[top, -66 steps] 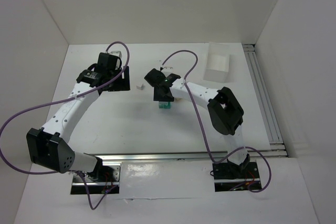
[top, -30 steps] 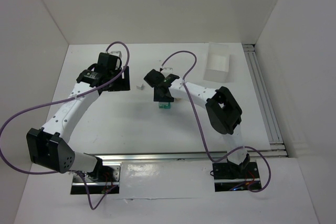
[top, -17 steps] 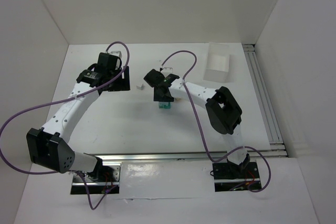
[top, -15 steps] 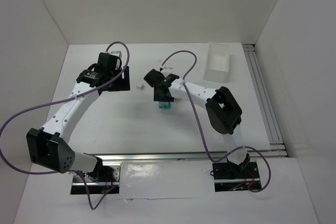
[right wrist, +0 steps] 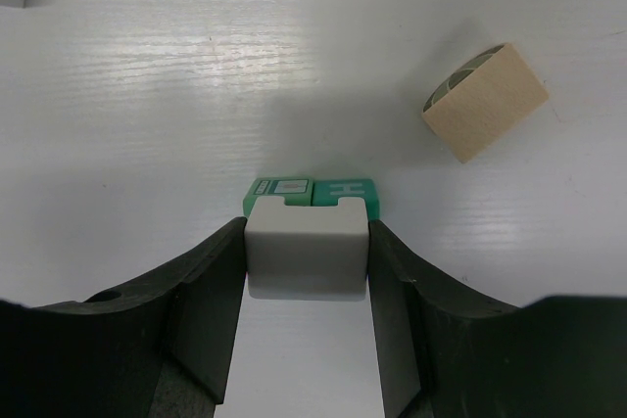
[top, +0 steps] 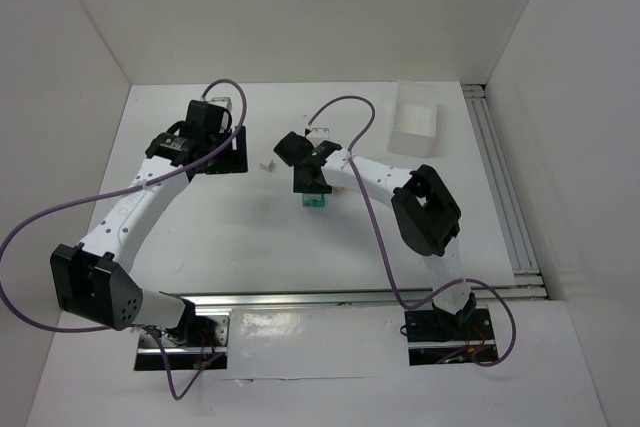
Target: Build the wood block tower
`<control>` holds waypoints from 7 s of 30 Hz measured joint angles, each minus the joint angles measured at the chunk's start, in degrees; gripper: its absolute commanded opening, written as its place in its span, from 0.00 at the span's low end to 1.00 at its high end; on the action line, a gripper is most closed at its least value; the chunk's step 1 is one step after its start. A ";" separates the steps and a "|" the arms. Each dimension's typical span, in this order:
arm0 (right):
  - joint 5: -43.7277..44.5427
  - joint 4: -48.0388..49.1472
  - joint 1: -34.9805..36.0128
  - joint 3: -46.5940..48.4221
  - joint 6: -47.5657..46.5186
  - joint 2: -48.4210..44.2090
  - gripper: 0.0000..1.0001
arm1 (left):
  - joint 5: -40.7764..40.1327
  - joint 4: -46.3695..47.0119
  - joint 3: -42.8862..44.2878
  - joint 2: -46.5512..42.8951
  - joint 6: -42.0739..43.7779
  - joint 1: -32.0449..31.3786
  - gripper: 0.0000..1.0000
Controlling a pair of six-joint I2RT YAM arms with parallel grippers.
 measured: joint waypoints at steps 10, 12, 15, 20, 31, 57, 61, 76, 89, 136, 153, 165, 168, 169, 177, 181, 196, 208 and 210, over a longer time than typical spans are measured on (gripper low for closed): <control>-0.09 0.00 0.00 0.00 -0.52 0.20 0.60 | 0.00 0.00 0.00 0.00 0.00 0.00 0.84; -0.15 0.00 0.00 0.00 -0.59 0.22 0.66 | 0.00 0.00 0.00 0.00 0.00 0.00 0.84; -0.26 -0.04 0.00 0.00 -1.03 0.31 0.71 | 0.00 -0.02 0.00 0.00 0.00 0.00 0.84; -0.24 -0.48 0.00 0.52 -1.27 0.35 0.79 | 0.00 0.00 0.00 0.00 0.00 0.00 0.84; -0.68 -1.03 -0.37 11.69 -8.94 1.36 0.79 | -1.18 0.07 -0.24 0.00 -1.38 0.00 0.84; -24.02 4.85 -5.95 40.00 -27.12 27.12 0.92 | -9.62 -1.33 -1.86 -6.99 -13.57 6.95 0.84; -20.79 6.97 -5.95 40.61 -25.14 28.68 0.93 | -9.22 -1.33 -1.86 -6.95 -13.53 7.13 0.84; -9.70 11.96 -5.11 37.55 -21.07 30.40 0.83 | -9.03 -1.14 -3.45 -6.95 -13.25 7.21 0.84; -14.32 11.02 -4.98 30.53 -22.69 24.96 0.83 | -8.07 -1.05 -3.91 -6.95 -13.22 7.21 0.84; -13.11 -0.92 -4.02 29.24 -22.29 20.87 0.80 | -6.49 -0.63 -5.57 -8.37 -13.09 7.21 0.83; -9.51 -1.53 -2.73 31.15 -23.12 21.79 0.77 | -6.51 -0.63 -5.57 -8.37 -13.09 7.21 0.83; -5.99 -2.43 -3.67 26.73 -26.05 21.31 0.76 | -6.49 -0.57 -5.57 -8.37 -13.07 7.21 0.83; -5.11 -2.45 -4.52 26.29 -25.86 20.96 0.75 | -6.49 -0.57 -5.60 -8.37 -13.09 7.21 0.83; -5.05 -2.43 -4.79 25.99 -25.70 20.72 0.74 | -6.49 -0.57 -5.60 -8.37 -13.07 7.21 0.83; -10.05 -0.61 -5.62 22.84 -24.90 17.09 0.74 | -6.49 -0.42 -6.21 -8.37 -13.07 7.21 0.83; -12.68 0.59 -5.60 22.71 -23.12 14.95 0.87 | -6.51 -0.33 -6.67 -8.39 -13.03 7.21 0.82; -10.40 1.44 -5.64 24.65 -14.80 17.99 0.70 | -7.28 -0.24 -7.43 -8.41 -12.85 7.21 0.82; -10.19 1.73 -5.64 28.20 -14.21 21.40 0.58 | -7.56 -0.22 -7.45 -8.44 -12.85 7.21 0.82; -10.19 1.73 -5.64 28.28 -14.21 21.77 0.56 | -7.56 -0.22 -7.45 -8.46 -12.85 7.21 0.82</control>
